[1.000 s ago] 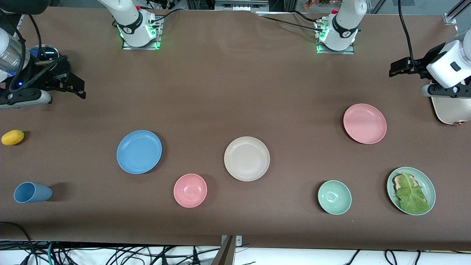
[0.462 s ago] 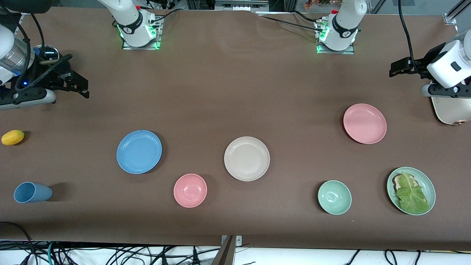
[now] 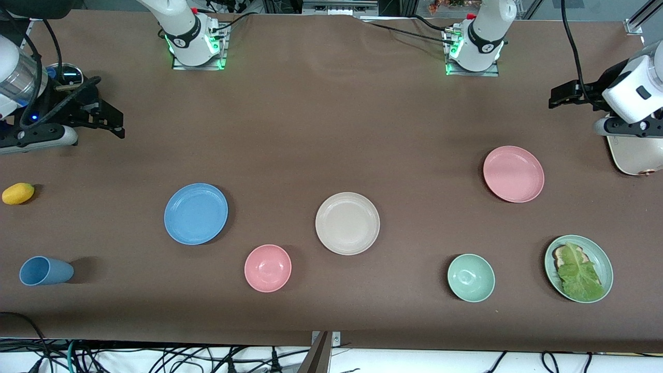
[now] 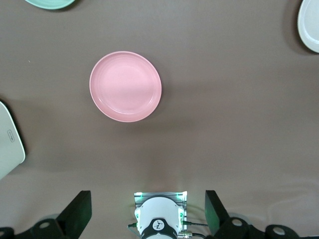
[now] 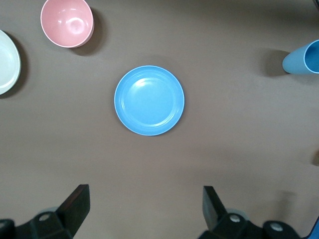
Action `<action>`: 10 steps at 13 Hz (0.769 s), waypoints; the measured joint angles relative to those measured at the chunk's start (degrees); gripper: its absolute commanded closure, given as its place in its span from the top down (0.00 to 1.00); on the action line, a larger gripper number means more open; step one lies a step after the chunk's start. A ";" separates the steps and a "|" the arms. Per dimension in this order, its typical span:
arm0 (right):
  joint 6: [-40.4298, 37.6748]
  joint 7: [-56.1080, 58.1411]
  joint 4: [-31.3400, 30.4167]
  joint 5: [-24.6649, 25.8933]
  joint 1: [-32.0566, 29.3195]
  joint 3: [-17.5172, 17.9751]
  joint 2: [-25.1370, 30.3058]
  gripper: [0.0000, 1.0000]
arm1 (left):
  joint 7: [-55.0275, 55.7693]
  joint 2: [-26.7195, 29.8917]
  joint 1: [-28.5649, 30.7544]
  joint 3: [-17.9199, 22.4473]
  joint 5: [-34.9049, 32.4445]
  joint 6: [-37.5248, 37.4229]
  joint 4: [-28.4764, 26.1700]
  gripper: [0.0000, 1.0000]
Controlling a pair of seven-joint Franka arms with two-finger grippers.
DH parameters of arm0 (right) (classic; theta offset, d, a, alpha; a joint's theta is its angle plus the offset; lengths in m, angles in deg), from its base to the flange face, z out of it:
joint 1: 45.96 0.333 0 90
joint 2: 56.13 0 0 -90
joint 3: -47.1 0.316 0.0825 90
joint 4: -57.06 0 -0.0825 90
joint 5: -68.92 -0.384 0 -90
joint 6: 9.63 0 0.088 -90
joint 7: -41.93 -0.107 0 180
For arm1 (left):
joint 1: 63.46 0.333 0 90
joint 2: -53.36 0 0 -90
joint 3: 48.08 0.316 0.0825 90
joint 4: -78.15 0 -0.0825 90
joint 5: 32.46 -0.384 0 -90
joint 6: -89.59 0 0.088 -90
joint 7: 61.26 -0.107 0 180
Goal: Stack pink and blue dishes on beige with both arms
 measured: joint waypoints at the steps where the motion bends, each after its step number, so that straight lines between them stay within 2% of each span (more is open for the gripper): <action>1: 0.00 0.00 0.00 0.00 -0.01 -0.02 0.00 1.00 | 0.00 -0.10 0.00 0.00 0.00 0.00 0.62 1.00; 3: 0.00 0.00 0.00 0.00 -0.01 -0.03 0.00 1.00 | 0.02 -1.37 0.11 0.07 0.00 0.93 0.95 1.00; 7: -0.02 0.00 -0.02 0.00 -0.01 -0.03 0.00 1.00 | 0.02 -11.37 1.22 0.11 0.00 3.78 0.96 1.00; 10: -0.02 0.00 -0.02 0.00 -0.01 -0.03 0.00 1.00 | 0.00 -15.28 2.71 0.13 0.00 3.08 0.82 1.00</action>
